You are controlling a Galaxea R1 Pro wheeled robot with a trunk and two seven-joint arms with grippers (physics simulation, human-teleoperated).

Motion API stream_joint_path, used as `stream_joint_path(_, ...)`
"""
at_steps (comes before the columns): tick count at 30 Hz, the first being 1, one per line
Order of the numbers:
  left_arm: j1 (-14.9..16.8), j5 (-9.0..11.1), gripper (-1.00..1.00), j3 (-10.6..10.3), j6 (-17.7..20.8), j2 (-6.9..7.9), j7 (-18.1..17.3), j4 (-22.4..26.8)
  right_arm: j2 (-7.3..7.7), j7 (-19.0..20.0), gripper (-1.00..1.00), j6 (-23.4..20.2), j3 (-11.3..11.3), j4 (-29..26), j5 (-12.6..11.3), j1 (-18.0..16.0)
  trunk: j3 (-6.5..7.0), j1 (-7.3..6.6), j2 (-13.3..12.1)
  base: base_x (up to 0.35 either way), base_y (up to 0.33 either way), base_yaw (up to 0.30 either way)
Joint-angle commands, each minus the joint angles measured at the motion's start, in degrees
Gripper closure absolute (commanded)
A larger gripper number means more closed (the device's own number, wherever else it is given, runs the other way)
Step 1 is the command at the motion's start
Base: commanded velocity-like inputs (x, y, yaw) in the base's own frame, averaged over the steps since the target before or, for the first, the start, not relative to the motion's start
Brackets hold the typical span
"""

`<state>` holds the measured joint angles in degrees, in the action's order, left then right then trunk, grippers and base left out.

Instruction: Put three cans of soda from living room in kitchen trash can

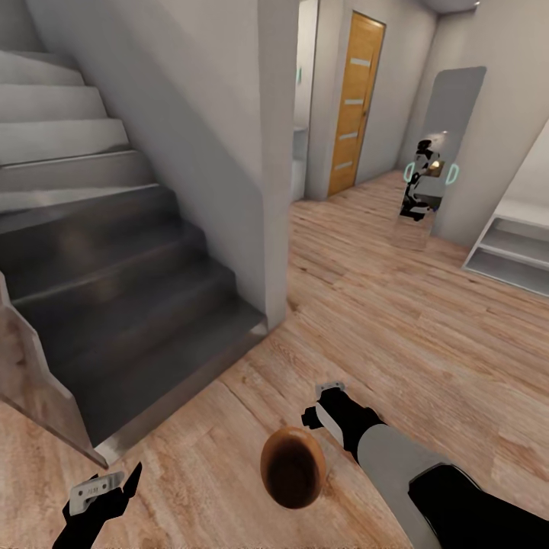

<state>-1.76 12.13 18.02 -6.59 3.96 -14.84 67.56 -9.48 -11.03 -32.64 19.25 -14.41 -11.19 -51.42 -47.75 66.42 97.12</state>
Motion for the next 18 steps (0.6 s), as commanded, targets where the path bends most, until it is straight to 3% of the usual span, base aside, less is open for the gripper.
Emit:
stream_joint_path(1,0.00,0.00,-1.00,0.00,0.00,0.00,0.00,-0.01,0.00,0.01,-1.00,0.01,0.00,0.00,0.01,0.00,-0.07,0.00,0.00,0.000,0.000,0.000)
stream_joint_path(18,0.00,0.00,-1.00,0.00,-0.08,0.00,-0.01,-0.04,0.07,0.04,-1.00,0.03,0.00,0.00,0.03,0.02,-1.19,0.00,0.00,0.000,0.000,0.000)
